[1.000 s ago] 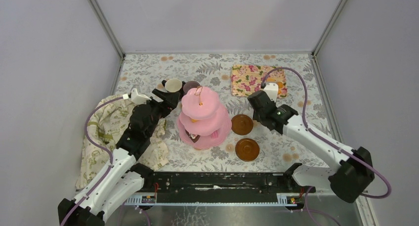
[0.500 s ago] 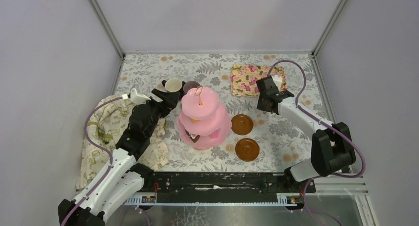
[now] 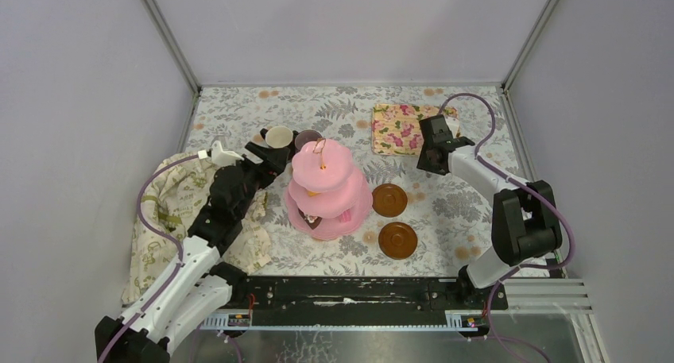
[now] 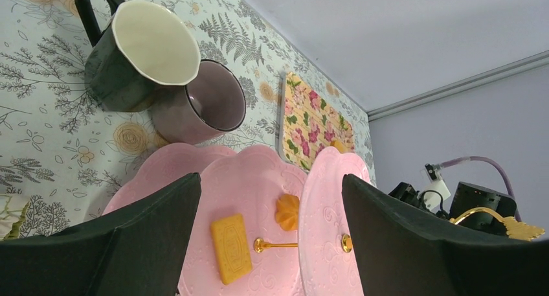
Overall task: Serve the afternoon tea
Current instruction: Pick up the desert from the tray.
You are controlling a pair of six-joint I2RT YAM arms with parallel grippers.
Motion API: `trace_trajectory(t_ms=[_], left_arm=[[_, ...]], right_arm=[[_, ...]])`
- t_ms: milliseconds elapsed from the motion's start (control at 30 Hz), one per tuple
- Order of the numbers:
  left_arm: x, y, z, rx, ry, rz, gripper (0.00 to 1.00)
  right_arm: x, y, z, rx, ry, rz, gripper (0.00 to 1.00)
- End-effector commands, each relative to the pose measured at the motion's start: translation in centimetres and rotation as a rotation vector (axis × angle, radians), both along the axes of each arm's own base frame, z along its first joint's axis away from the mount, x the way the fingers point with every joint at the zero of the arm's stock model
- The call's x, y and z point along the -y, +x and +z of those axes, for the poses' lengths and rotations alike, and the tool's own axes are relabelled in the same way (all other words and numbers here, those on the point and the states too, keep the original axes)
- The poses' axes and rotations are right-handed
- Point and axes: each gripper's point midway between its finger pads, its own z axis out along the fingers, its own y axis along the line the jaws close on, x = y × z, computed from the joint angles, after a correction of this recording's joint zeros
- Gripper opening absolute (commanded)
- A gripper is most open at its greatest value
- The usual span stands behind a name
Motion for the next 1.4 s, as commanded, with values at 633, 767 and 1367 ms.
trace_trajectory(t_ms=[633,767,1367], left_arm=[[-0.2,0.9,0.2,0.03,-0.008,-0.002,0.88],[0.0,1.0,0.1,0.028,-0.015,-0.012,0.88],[0.0,0.8,0.0,0.027,-0.024,-0.012,0.88]], right_arm=[[1.7,3.1,0.9,0.032,0.03,-0.066,0.43],[1.7,3.2,1.2,0.031,0.035,-0.055,0.41],[3.3,2.5,5.1,0.129,0.03,-0.081,0.38]])
